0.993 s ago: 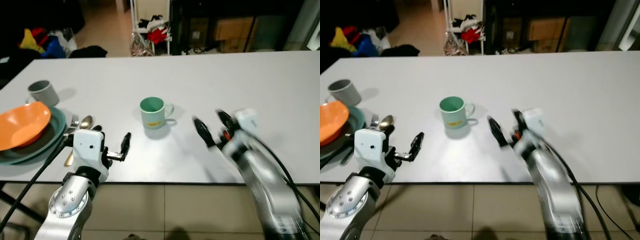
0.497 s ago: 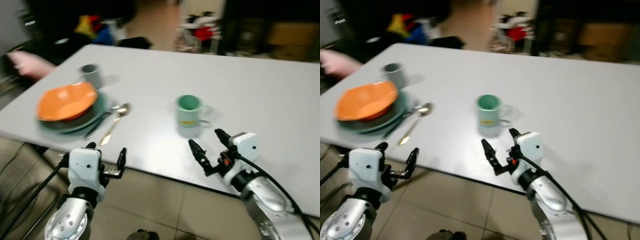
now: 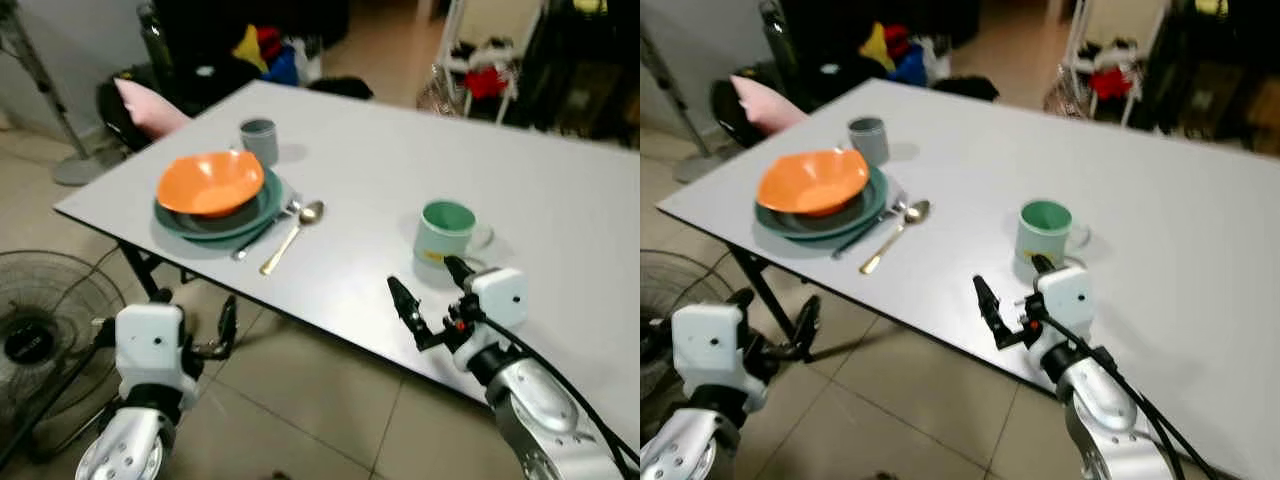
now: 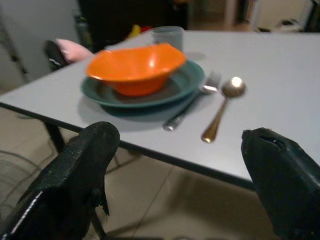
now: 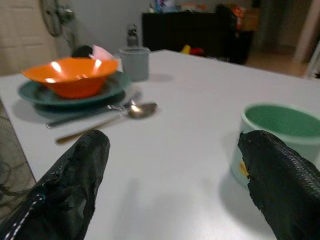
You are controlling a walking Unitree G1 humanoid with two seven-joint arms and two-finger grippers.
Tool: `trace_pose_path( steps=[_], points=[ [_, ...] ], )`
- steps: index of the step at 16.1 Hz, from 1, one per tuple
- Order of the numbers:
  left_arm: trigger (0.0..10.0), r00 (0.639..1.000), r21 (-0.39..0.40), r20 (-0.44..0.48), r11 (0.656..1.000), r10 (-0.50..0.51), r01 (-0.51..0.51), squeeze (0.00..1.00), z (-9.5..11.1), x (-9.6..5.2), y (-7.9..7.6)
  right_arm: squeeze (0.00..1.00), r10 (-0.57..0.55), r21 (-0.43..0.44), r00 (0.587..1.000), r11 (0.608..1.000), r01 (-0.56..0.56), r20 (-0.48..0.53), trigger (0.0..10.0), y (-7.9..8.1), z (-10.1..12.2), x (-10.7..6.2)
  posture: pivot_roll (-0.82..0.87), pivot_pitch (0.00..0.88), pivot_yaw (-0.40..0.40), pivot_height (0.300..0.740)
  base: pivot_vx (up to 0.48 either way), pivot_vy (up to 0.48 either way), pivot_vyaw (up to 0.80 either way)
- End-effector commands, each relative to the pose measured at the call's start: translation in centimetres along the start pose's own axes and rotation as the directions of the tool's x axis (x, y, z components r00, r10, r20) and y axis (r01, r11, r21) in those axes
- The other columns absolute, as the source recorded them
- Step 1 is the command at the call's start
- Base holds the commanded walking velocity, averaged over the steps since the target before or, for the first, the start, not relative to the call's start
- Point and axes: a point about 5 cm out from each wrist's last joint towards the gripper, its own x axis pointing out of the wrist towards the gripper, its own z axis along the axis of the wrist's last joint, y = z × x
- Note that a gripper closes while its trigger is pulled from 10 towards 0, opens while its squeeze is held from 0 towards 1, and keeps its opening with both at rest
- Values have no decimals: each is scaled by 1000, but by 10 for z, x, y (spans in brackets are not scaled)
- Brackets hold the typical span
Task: Setting the table
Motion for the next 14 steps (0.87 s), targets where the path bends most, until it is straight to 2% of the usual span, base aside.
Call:
trace_pose_path(
  steps=[1,3,4,5,6,8,10,14],
  points=[
    [10000,1000,-3,9,1000,-10,10,1000,3,0,-2,1000,4,21,1000,1000,-4,-26,10000,-2,-1,1,-75,8,81,740,0,0,800],
    [10000,999,14,12,999,-34,34,1000,6,1,-4,1000,50,52,997,998,-47,-52,10000,1,-5,-2,-77,12,86,740,0,0,800],
    [10000,999,43,27,999,-27,26,871,8,3,-3,1000,69,45,996,997,-66,-63,10000,2,-7,-2,-78,16,88,740,0,0,800],
    [10000,999,59,27,998,-35,33,149,8,4,-4,1000,76,68,995,995,-72,-69,10000,3,-9,-2,-77,17,88,740,0,0,800],
    [10000,999,67,27,997,-37,35,0,8,4,-4,1000,81,81,994,994,-74,-80,10000,4,-11,-2,-74,19,88,740,0,0,800],
    [10000,999,96,24,995,-43,41,0,7,5,-6,1000,73,90,993,994,-64,-96,10000,4,-14,-2,-71,19,91,740,0,0,800],
    [10000,999,73,29,997,-28,26,0,9,7,-4,1000,74,115,993,991,-64,-91,10000,5,-14,-1,-73,18,92,740,0,0,800],
    [10000,999,65,33,998,-18,16,0,9,6,-4,1000,105,109,991,990,-95,-88,10000,5,-13,-1,-71,17,84,740,0,0,800]
  ],
)
